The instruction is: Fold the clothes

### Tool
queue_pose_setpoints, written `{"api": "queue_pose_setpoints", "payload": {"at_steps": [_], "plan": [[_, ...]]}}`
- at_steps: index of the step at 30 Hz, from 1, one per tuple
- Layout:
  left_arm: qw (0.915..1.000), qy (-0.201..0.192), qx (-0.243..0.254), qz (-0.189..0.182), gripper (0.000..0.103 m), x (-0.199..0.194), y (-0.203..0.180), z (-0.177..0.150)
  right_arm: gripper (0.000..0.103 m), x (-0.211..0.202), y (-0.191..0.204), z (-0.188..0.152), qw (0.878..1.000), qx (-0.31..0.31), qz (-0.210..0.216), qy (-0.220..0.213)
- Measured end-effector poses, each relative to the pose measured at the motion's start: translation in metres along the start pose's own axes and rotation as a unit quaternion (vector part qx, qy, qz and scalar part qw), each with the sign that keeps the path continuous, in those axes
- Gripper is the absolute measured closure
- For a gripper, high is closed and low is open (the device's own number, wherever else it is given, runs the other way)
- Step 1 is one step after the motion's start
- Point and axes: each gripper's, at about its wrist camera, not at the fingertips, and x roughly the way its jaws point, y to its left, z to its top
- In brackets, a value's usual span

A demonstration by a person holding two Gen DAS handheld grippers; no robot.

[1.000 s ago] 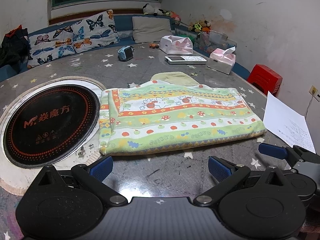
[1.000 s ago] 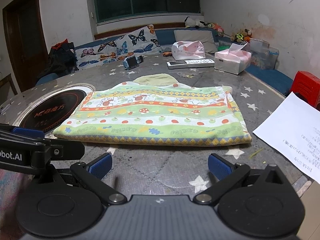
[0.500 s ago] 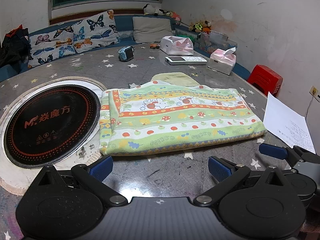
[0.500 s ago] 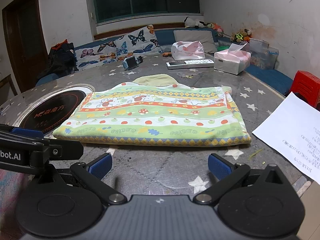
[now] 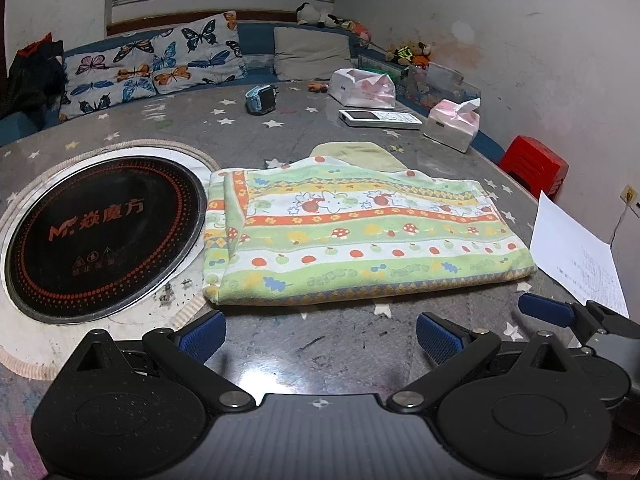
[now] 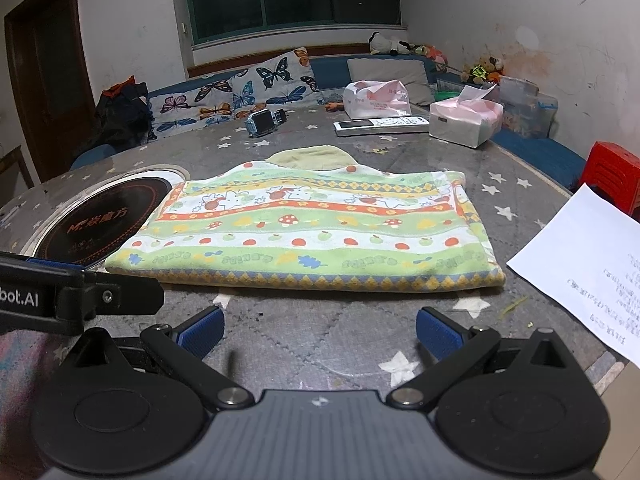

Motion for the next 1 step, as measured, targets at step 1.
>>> {"api": "queue_pose_setpoints", "payload": {"at_steps": [1], "plan": [[1.0, 0.0, 0.0, 0.0, 0.0, 0.0, 0.0005, 0.0, 0.0, 0.0003, 0.0001, 0.0, 1.0, 0.0, 0.0, 0.0]]}}
